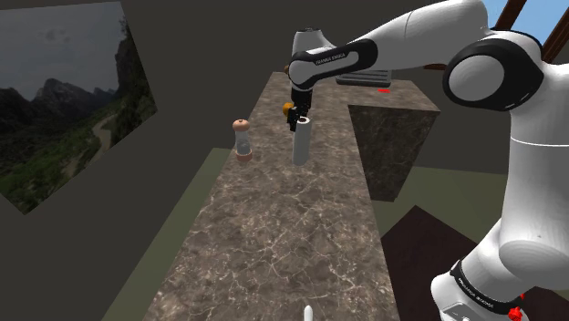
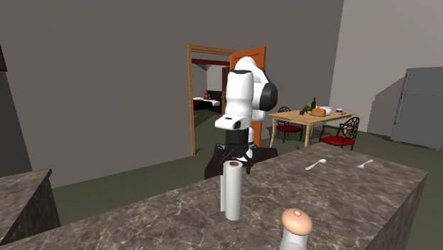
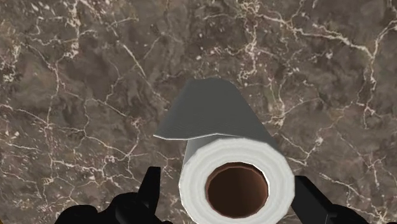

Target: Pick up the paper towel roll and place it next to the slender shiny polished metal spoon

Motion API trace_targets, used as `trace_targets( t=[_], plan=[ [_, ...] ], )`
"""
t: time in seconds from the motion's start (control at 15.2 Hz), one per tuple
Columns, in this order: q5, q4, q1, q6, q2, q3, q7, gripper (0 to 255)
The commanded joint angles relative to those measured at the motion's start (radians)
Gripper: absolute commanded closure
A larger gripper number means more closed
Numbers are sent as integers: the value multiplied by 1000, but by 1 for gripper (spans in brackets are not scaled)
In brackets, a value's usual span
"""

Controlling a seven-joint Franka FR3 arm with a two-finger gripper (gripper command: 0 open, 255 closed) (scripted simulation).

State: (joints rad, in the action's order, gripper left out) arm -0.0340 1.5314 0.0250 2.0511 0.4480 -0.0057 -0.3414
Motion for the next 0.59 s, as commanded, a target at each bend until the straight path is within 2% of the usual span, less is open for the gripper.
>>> trace_targets(
  t=[0.0,0.2,0.26,0.53],
  plan=[
    [0,0,0,1,0,0,0,0],
    [0,0,0,0,0,0,0,0],
    [0,0,0,0,0,0,0,255],
    [0,0,0,0,0,0,0,255]
  ],
)
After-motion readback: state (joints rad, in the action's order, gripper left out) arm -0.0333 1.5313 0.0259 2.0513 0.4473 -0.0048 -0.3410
